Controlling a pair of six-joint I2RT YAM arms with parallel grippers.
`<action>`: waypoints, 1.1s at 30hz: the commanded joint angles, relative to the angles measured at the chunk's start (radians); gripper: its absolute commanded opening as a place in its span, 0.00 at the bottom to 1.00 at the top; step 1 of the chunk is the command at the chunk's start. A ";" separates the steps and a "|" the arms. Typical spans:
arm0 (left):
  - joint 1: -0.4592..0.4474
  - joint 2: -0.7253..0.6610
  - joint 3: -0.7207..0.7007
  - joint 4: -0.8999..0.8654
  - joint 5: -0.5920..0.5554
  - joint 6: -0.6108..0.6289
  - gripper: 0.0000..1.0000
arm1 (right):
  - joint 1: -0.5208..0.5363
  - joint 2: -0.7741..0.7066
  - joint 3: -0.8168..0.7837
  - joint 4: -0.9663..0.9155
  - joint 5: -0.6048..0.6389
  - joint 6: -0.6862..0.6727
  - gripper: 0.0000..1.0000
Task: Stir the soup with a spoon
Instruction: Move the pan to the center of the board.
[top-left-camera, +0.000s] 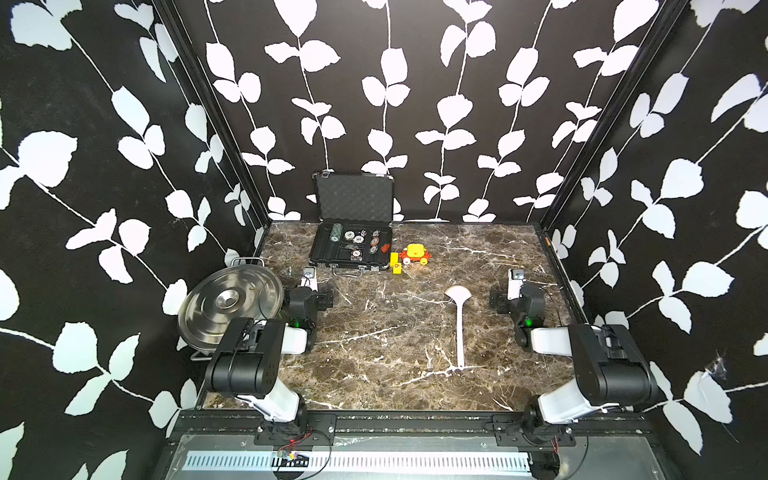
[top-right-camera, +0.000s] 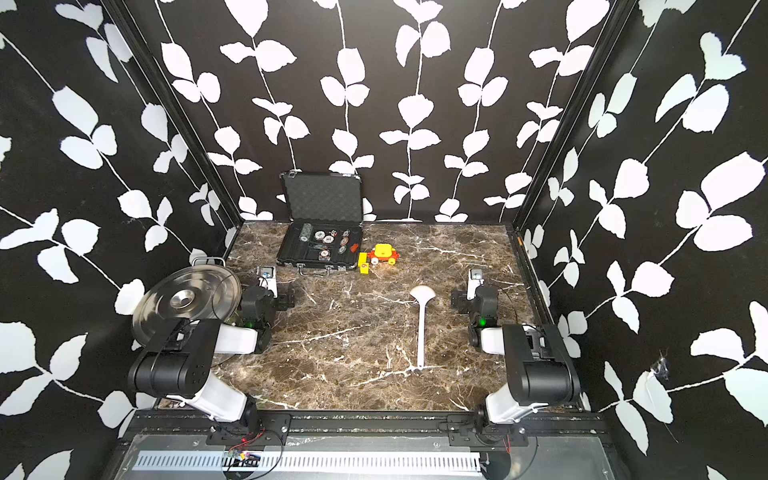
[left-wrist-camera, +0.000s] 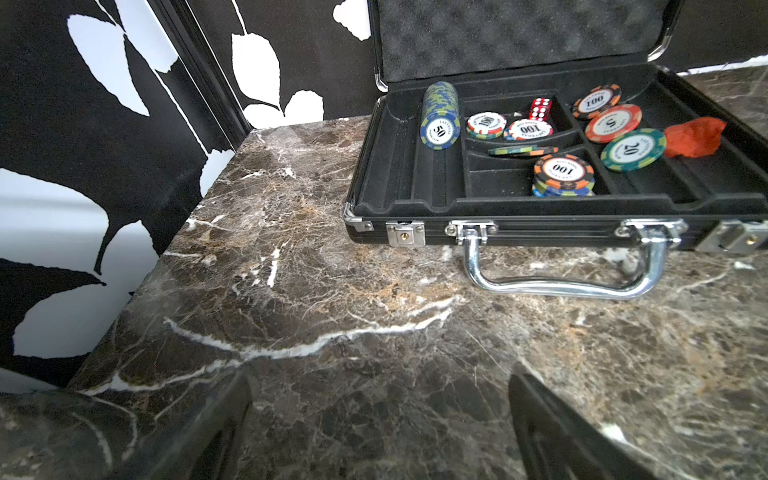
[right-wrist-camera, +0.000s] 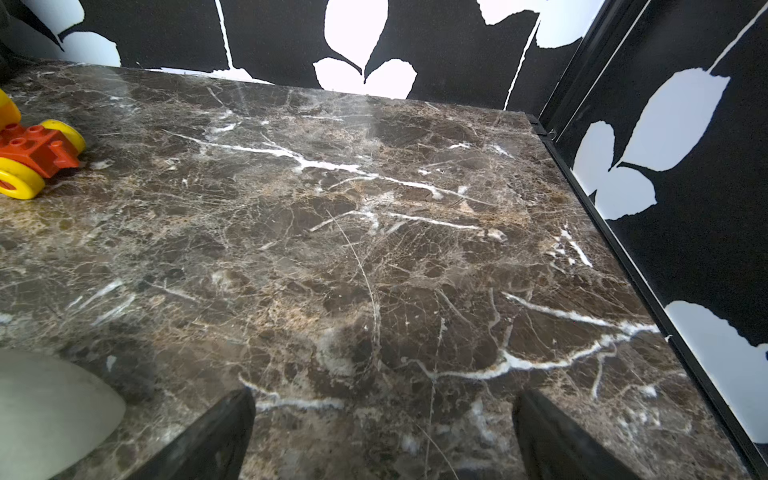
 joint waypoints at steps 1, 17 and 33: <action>0.013 -0.011 0.008 0.002 -0.023 0.008 0.99 | -0.006 -0.008 0.004 0.029 -0.004 0.001 0.99; 0.013 -0.011 0.007 0.002 -0.023 0.007 0.99 | -0.006 -0.008 0.004 0.029 -0.004 0.001 0.99; 0.002 -0.193 0.125 -0.355 0.071 0.057 0.99 | -0.004 -0.169 0.038 -0.183 0.053 0.028 0.99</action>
